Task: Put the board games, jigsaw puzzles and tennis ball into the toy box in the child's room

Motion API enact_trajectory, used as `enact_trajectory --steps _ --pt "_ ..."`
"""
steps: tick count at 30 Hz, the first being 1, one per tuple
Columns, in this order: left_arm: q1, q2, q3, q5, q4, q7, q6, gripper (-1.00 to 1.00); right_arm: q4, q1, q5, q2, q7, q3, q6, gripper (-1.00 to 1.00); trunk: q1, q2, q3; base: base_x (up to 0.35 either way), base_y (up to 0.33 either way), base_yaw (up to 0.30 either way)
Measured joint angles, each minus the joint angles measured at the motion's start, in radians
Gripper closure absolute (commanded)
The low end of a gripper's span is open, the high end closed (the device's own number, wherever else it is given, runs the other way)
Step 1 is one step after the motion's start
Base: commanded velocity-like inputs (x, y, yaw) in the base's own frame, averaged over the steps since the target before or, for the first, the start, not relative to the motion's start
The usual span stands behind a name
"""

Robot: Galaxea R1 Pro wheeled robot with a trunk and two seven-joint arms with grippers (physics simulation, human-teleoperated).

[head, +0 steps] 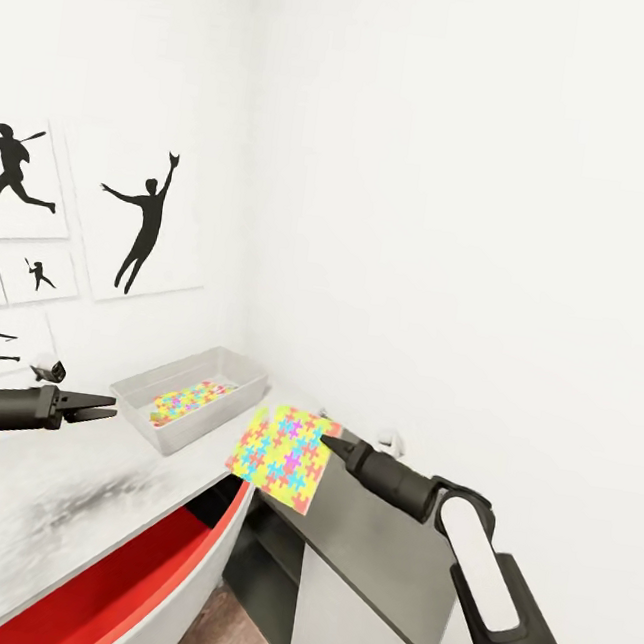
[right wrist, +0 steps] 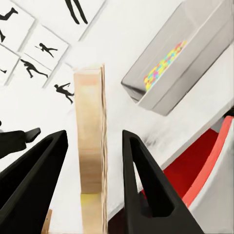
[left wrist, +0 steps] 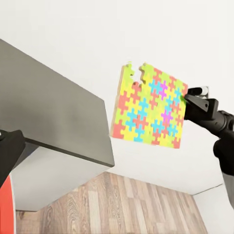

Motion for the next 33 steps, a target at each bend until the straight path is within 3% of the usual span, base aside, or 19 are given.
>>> enact_trajectory --steps 5,8,18,33 --pt "0.001 0.000 0.002 0.000 0.000 0.000 0.000 -1.00 -0.030 0.008 0.011 -0.006 -0.018 -0.088 0.053 1.00 0.000 0.000 0.000 0.001 0.000 0.000" --pt "0.001 0.000 0.002 0.000 0.000 0.000 0.000 -1.00 -0.035 0.021 0.009 -0.004 -0.013 -0.116 0.056 1.00 0.000 0.000 0.000 0.060 0.000 0.069" --pt "0.000 0.000 0.001 0.000 0.000 0.000 0.000 -1.00 -0.039 0.028 0.010 0.009 -0.009 -0.119 0.049 1.00 0.000 0.000 -0.004 0.182 0.000 0.252" --pt "0.001 -0.001 0.001 0.000 0.000 0.000 0.000 -1.00 -0.038 0.028 0.011 0.003 -0.009 -0.121 0.049 1.00 0.000 0.000 -0.011 0.223 0.084 0.272"
